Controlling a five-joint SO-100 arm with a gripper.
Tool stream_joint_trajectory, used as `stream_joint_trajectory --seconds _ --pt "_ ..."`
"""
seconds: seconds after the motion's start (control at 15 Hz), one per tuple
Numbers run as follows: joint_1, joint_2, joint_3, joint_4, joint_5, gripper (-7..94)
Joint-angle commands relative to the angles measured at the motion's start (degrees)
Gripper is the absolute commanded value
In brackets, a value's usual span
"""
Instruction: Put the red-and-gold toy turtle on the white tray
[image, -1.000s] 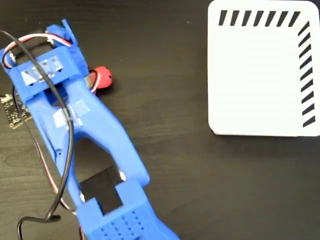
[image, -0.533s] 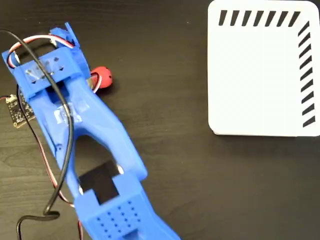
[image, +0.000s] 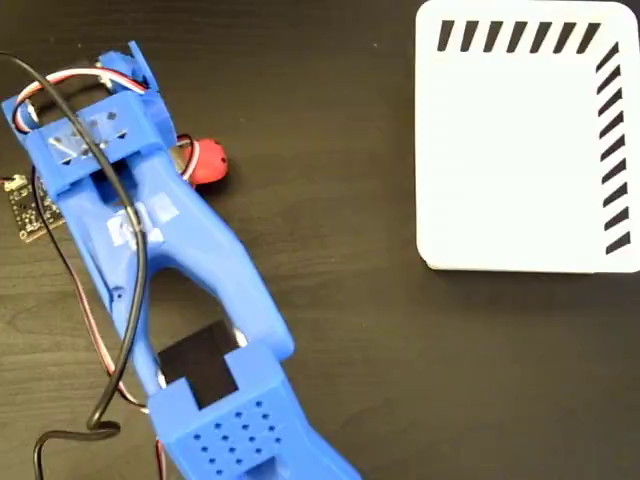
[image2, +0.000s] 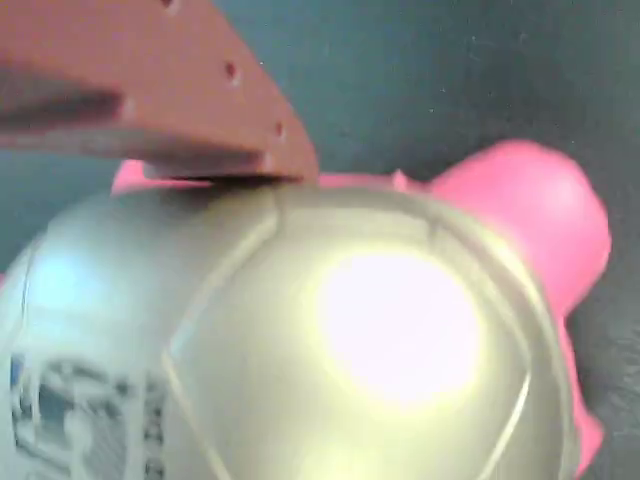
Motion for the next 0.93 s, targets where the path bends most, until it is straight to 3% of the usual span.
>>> stream_joint_trajectory --seconds 0.0,0.13,0.67,0.87 --pt "-1.4 2.2 -1.7 0.7 1.1 13" --pt "-1.3 2.2 -1.7 0.7 1.5 0" --pt "2.9 19.0 -2.7 0.8 1.1 0" --pt "5.1 26.3 -8.8 6.4 0.9 0"
